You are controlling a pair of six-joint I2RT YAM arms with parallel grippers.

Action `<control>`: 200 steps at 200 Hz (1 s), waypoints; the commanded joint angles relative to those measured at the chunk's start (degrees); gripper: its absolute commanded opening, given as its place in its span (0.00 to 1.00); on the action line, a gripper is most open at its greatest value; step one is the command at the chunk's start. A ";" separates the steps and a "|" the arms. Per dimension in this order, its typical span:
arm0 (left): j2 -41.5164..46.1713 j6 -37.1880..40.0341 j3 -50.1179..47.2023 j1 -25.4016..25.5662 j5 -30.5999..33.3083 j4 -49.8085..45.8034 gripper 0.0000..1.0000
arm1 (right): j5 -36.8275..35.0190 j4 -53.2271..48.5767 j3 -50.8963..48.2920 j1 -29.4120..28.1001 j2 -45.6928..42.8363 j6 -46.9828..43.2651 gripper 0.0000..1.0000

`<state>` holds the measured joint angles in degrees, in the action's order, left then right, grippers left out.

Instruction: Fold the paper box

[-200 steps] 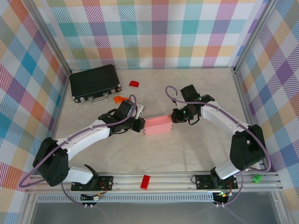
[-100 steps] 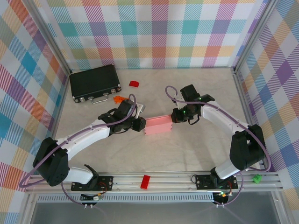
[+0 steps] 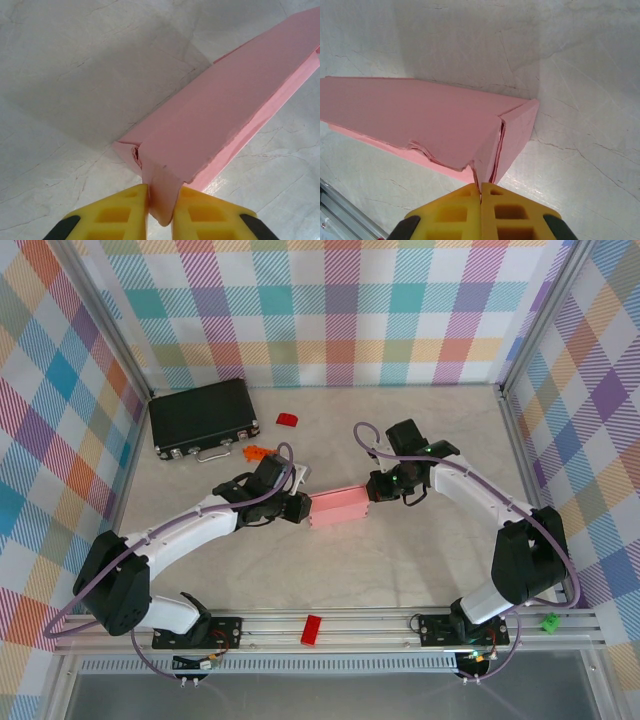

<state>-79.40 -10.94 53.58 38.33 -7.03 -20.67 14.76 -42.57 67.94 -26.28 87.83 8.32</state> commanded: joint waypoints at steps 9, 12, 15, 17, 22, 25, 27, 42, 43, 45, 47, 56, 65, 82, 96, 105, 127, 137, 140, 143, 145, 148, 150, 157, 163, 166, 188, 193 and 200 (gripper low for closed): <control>-0.43 -0.66 1.77 -0.23 -0.78 -0.23 0.14 | 0.04 -1.09 1.59 -0.31 0.93 -0.45 0.06; -0.44 -0.66 1.76 -0.22 -0.87 -0.23 0.14 | 0.07 -1.05 1.54 -0.35 0.98 -0.45 0.06; -0.48 -0.73 1.79 -0.20 -0.87 -0.18 0.13 | 0.09 -1.03 1.54 -0.39 1.02 -0.37 0.06; -0.48 -0.74 1.79 -0.23 -0.88 -0.19 0.13 | 0.09 -0.98 1.48 -0.36 1.02 -0.33 0.06; -0.41 -0.75 1.79 -0.25 -0.88 -0.24 0.12 | 0.09 -0.94 1.35 -0.37 1.10 -0.32 0.06; -0.49 -0.82 1.79 -0.26 -0.87 -0.21 0.12 | 0.05 -0.94 1.32 -0.36 1.11 -0.32 0.06; -0.49 -0.88 1.79 -0.27 -0.88 -0.24 0.12 | 0.03 -1.01 1.29 -0.37 1.18 -0.32 0.06; -0.54 -1.09 1.88 -0.24 -1.44 0.14 0.10 | 0.34 -0.82 1.10 -0.35 1.37 -0.23 0.06; -0.56 -1.10 1.92 -0.25 -1.47 0.12 0.10 | 0.34 -0.84 1.07 -0.35 1.38 -0.19 0.06; -0.54 -1.17 1.89 -0.24 -1.56 0.17 0.09 | 0.35 -0.85 1.10 -0.39 1.35 -0.15 0.06; -0.55 -1.23 1.90 -0.24 -1.60 0.25 0.09 | 0.42 -0.78 1.06 -0.36 1.37 -0.06 0.06; -0.59 -1.41 1.88 -0.19 -2.16 0.54 0.09 | 0.39 -0.63 0.97 -0.35 1.38 -0.09 0.06; -0.67 -1.51 1.94 -0.25 -2.38 0.71 0.08 | 0.44 -0.59 1.01 -0.41 1.38 -0.05 0.06; -0.68 -1.58 2.01 -0.23 -2.54 0.85 0.08 | 0.42 -0.59 0.96 -0.36 1.33 -0.10 0.06; -0.52 -1.63 2.08 -0.26 -2.48 0.83 0.08 | 0.36 -0.76 0.99 -0.39 1.47 -0.20 0.06; -0.20 -1.62 2.14 -0.21 -2.08 0.79 0.11 | 0.25 -0.69 0.96 -0.35 1.38 -0.14 0.06; 0.69 -1.62 2.16 -0.18 -1.72 0.88 0.15 | 0.00 -0.68 0.89 -0.35 1.51 -0.14 0.06; 1.05 -1.69 2.08 -0.25 -1.85 1.06 0.17 | -0.09 -0.81 0.88 -0.35 1.55 -0.11 0.06; 1.15 -1.66 2.06 -0.23 -1.96 1.14 0.17 | -0.09 -0.77 0.88 -0.34 1.62 -0.18 0.06; 1.28 -1.71 2.05 -0.27 -1.98 1.17 0.17 | -0.08 -0.84 0.88 -0.35 1.64 -0.16 0.06; 1.27 -1.72 2.01 -0.22 -2.02 1.16 0.17 | -0.08 -0.76 0.88 -0.39 1.64 -0.19 0.06; 1.35 -1.69 2.03 -0.24 -2.01 1.23 0.17 | -0.09 -0.76 0.88 -0.35 1.64 -0.10 0.06; 1.41 -1.65 1.98 -0.26 -2.02 1.31 0.17 | -0.15 -0.70 0.88 -0.35 1.64 -0.13 0.06; 1.43 -1.80 1.97 -0.22 -2.11 1.43 0.17 | -0.09 -0.73 0.88 -0.39 1.66 -0.14 0.06; 1.41 -1.80 1.96 -0.20 -2.27 1.50 0.17 | -0.09 -0.71 0.92 -0.41 1.72 -0.21 0.06; 1.28 -1.78 1.99 -0.25 -2.36 1.51 0.17 | -0.09 -0.68 0.96 -0.36 1.70 -0.10 0.06; 1.16 -2.05 2.05 -0.21 -3.03 1.95 0.17 | -0.17 -0.87 1.23 -0.36 1.73 -0.25 0.06; 1.16 -2.10 2.05 -0.22 -3.23 2.16 0.17 | -0.25 -0.94 1.27 -0.35 1.73 -0.23 0.06; 1.15 -2.16 2.11 -0.27 -3.26 2.31 0.17 | -0.35 -0.94 1.34 -0.35 1.73 -0.16 0.06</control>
<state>-79.44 -12.45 53.65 38.33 -8.49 -20.51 14.76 -42.50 67.94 -26.33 88.60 8.32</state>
